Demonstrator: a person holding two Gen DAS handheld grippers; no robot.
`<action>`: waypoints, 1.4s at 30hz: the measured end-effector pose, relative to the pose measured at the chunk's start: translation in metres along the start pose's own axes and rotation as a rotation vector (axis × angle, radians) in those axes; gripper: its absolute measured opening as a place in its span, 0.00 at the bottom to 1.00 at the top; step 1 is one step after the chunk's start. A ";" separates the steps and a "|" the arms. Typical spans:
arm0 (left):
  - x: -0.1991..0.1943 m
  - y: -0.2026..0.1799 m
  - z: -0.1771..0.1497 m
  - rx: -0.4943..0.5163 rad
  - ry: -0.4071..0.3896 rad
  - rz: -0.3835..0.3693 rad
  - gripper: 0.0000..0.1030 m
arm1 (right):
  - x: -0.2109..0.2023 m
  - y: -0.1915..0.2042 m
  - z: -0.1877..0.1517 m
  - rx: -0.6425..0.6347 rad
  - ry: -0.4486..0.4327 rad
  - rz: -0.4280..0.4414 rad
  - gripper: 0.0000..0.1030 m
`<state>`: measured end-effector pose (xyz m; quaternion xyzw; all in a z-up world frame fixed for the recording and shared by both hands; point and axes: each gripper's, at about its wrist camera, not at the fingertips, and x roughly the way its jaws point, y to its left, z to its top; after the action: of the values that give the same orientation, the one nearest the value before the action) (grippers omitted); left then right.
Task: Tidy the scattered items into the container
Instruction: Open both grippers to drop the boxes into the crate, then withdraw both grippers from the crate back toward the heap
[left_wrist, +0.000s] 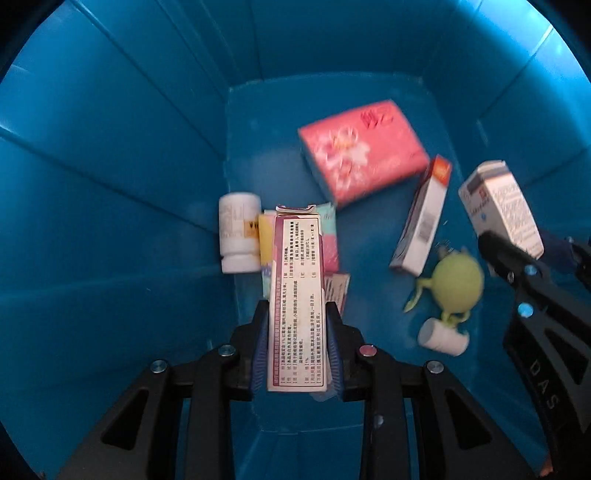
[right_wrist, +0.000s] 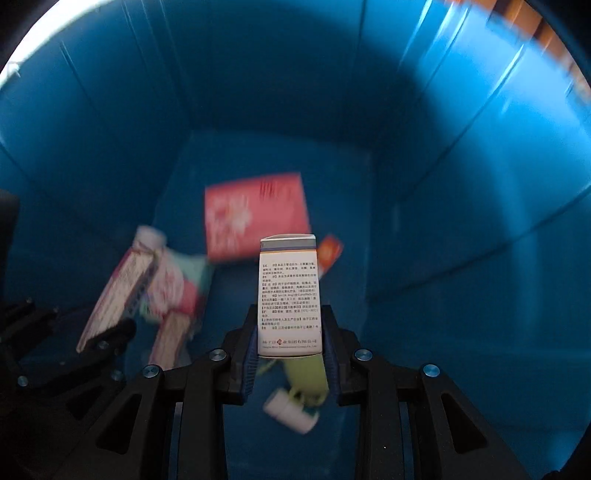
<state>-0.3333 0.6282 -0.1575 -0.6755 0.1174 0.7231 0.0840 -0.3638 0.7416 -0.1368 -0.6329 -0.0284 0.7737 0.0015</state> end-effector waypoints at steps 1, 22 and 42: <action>0.004 -0.001 0.001 0.005 0.011 0.003 0.27 | 0.008 -0.002 -0.003 0.010 0.034 0.007 0.29; 0.029 -0.009 -0.007 0.035 0.140 0.048 0.56 | 0.061 -0.005 -0.025 0.025 0.239 -0.039 0.70; -0.062 -0.008 -0.009 0.031 -0.029 0.048 0.56 | -0.019 -0.010 0.000 0.113 0.019 0.059 1.00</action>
<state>-0.3177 0.6359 -0.0966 -0.6605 0.1435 0.7328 0.0791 -0.3604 0.7508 -0.1174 -0.6398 0.0338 0.7677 0.0148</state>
